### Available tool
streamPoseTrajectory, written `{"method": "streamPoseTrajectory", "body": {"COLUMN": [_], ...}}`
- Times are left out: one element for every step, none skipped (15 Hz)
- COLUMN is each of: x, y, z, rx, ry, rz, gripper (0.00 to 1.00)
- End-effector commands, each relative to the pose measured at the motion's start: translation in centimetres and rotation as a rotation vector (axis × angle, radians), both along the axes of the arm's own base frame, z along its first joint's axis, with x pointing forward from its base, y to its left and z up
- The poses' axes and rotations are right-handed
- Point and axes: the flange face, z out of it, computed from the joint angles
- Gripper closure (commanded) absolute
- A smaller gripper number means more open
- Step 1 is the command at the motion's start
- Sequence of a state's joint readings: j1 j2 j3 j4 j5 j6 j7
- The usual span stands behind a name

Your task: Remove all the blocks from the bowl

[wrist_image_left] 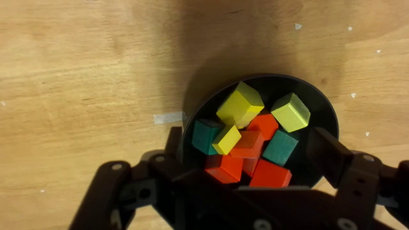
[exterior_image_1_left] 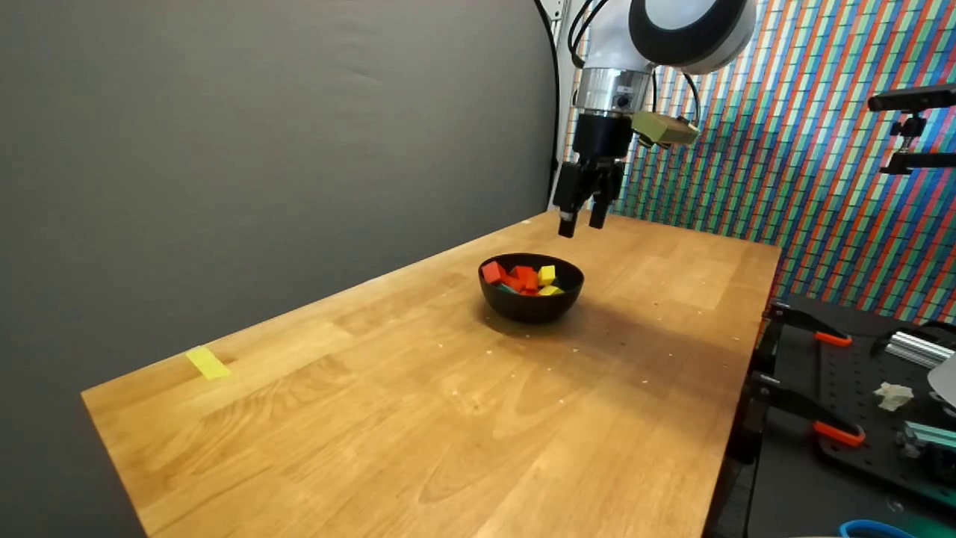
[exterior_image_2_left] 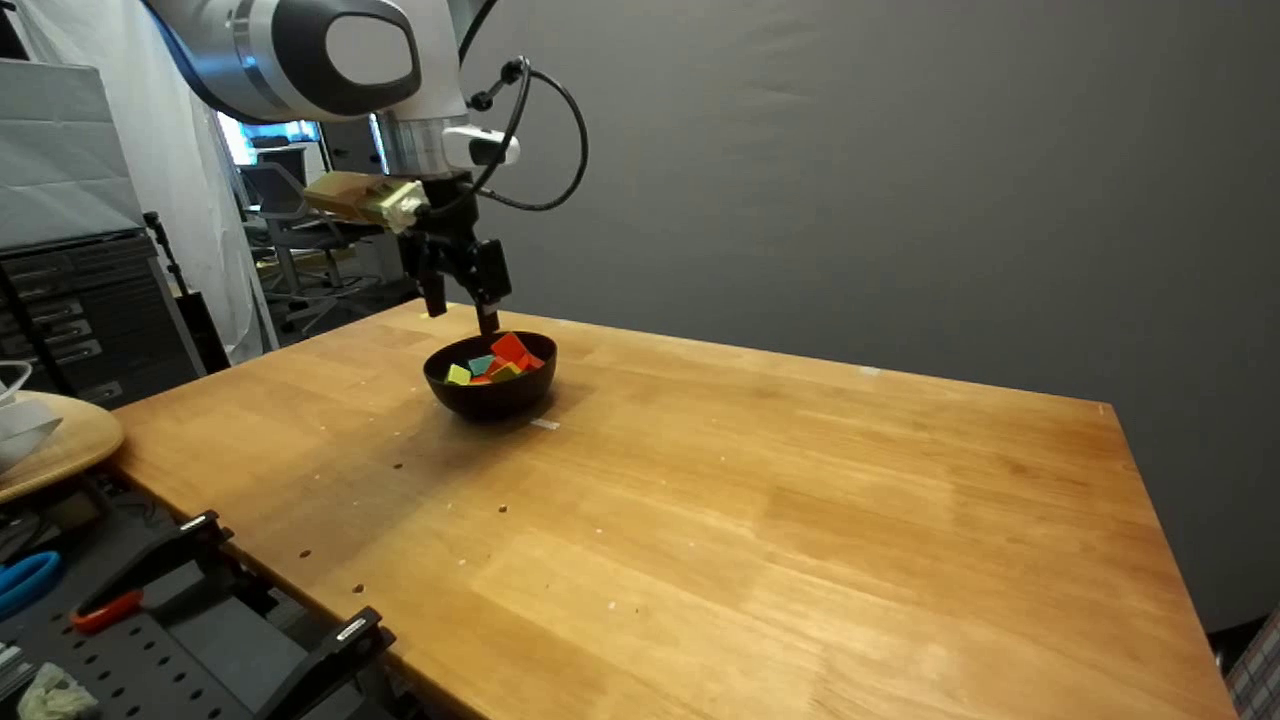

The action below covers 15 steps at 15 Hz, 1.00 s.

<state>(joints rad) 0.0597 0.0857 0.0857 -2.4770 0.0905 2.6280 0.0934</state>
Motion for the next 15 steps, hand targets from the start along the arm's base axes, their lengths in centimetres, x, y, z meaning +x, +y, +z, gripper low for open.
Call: {"method": "streamPoseTrajectory", "body": {"x": [2.0, 2.2, 2.3, 2.5, 2.6, 2.8, 3.0, 3.3, 3.5, 3.9, 4.2, 4.5, 4.9, 5.2, 5.5], "y": [0.4, 0.4, 0.5, 0.7, 0.9, 1.0, 1.2, 1.3, 1.4, 1.6, 1.8, 1.8, 1.9, 1.8, 1.9], "z": [-2.1, -2.8, -3.5, -4.1, -4.8, -5.3, -5.9, -6.5, -7.0, -7.3, -7.6, -7.6, -7.4, -7.3, -7.2], "rx": [0.014, 0.008, 0.002, -0.002, -0.005, -0.007, -0.009, -0.010, -0.011, -0.011, -0.011, -0.012, -0.014, -0.015, -0.015], "ry": [0.053, 0.060, 0.061, 0.060, 0.055, 0.057, 0.056, 0.049, 0.038, 0.025, 0.012, -0.005, -0.019, -0.033, -0.048], "rz": [0.009, 0.009, 0.008, 0.007, 0.008, 0.010, 0.011, 0.009, 0.006, 0.005, 0.003, -0.001, -0.002, -0.006, -0.009], "gripper": [0.00, 0.00, 0.00, 0.00, 0.00, 0.00, 0.00, 0.00, 0.00, 0.00, 0.00, 0.00, 0.00, 0.00, 0.00]}}
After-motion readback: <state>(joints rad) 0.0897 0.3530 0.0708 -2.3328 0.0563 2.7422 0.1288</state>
